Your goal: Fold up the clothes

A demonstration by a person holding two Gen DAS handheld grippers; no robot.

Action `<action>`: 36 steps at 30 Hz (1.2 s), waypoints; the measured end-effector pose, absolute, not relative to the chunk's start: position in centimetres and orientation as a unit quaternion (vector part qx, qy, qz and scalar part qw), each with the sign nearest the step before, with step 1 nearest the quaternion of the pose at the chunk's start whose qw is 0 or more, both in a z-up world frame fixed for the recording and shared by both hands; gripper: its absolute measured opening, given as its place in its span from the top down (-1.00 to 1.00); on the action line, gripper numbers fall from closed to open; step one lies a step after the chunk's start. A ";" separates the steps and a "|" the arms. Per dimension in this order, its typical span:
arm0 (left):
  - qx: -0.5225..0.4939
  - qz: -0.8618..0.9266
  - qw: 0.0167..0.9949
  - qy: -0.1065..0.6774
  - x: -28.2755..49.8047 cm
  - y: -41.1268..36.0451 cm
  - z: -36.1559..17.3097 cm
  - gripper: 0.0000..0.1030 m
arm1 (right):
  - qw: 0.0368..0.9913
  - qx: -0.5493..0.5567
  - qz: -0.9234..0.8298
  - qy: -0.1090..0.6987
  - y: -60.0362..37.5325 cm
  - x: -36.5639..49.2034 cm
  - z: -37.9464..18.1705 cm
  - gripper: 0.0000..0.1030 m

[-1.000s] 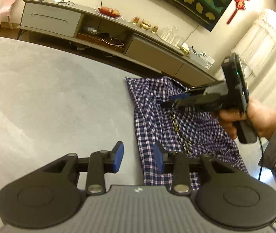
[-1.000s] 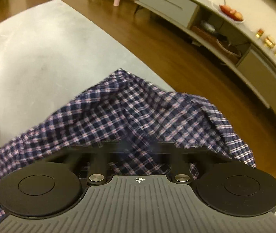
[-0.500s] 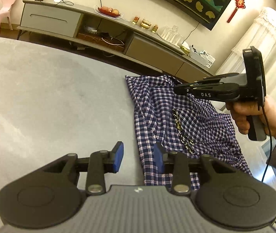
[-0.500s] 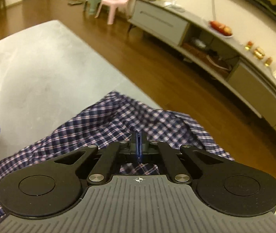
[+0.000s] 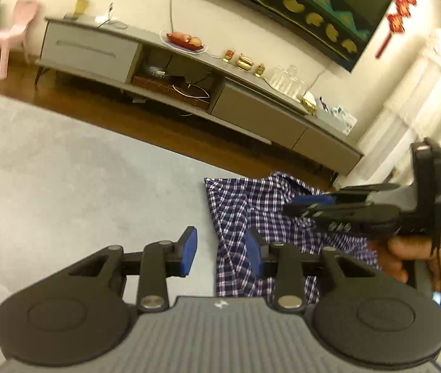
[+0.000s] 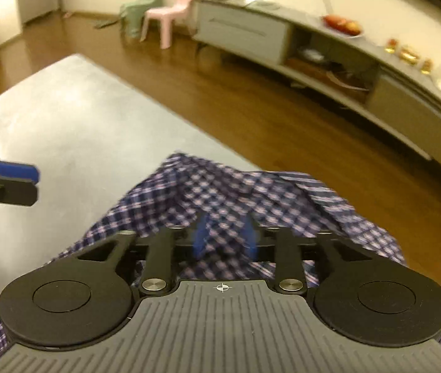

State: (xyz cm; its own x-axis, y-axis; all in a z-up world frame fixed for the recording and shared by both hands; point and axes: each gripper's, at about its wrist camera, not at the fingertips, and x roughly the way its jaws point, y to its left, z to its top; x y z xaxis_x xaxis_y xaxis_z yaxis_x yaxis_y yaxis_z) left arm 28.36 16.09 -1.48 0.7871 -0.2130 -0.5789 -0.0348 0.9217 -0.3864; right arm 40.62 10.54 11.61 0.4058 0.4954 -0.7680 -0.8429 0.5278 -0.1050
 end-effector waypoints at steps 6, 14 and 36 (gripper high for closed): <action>-0.205 -0.038 0.923 0.322 29.7 16.5 -1.9 0.34 | 0.768 -0.293 0.440 0.362 12.2 38.9 9.9 1.00; -0.159 -0.026 0.926 0.340 34.3 14.1 -2.8 0.34 | 0.795 -0.283 0.405 0.351 9.2 38.4 10.6 1.00; -0.055 -0.007 0.924 0.378 32.4 6.1 -4.6 0.41 | 0.867 -0.176 0.254 0.392 -11.5 34.7 9.7 0.40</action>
State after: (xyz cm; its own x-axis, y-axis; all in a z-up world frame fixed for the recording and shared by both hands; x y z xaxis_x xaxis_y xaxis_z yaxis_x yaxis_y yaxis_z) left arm 32.44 6.09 -4.64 0.7139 -0.0551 -0.6981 -0.0286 0.9938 -0.1078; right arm 34.72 -11.54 9.74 0.5641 0.3016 -0.7686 -0.5773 0.8096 -0.1061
